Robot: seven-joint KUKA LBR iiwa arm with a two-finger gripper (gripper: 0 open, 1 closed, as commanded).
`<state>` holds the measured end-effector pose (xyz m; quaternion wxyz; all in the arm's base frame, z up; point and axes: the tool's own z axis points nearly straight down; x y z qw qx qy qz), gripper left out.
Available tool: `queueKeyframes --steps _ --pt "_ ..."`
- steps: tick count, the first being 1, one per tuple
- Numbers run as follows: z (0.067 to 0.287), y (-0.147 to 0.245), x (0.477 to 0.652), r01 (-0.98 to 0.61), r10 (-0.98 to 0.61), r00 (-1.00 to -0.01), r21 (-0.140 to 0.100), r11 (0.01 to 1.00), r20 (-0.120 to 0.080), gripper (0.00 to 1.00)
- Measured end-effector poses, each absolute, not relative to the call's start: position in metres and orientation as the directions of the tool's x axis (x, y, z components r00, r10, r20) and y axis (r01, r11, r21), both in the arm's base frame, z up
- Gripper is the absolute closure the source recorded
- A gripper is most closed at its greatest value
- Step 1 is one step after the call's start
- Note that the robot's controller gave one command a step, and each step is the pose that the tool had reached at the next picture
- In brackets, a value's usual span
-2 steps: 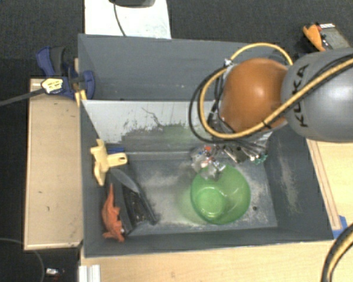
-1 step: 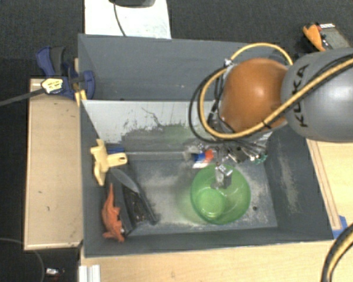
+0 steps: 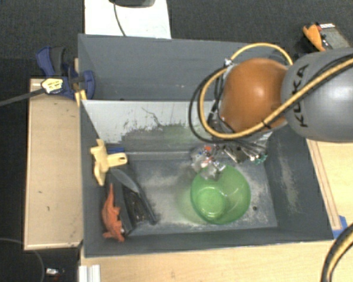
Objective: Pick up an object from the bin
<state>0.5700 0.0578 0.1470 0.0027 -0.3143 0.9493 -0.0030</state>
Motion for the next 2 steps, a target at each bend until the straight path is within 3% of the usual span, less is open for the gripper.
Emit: queueKeyframes --steps 1,2 --pt "0.147 0.0578 0.57 -0.596 -0.596 -0.803 -0.007 0.803 -0.003 0.0" --pt "0.147 0.0578 0.5699 -0.595 -0.595 -0.803 -0.007 0.803 -0.003 1.0"
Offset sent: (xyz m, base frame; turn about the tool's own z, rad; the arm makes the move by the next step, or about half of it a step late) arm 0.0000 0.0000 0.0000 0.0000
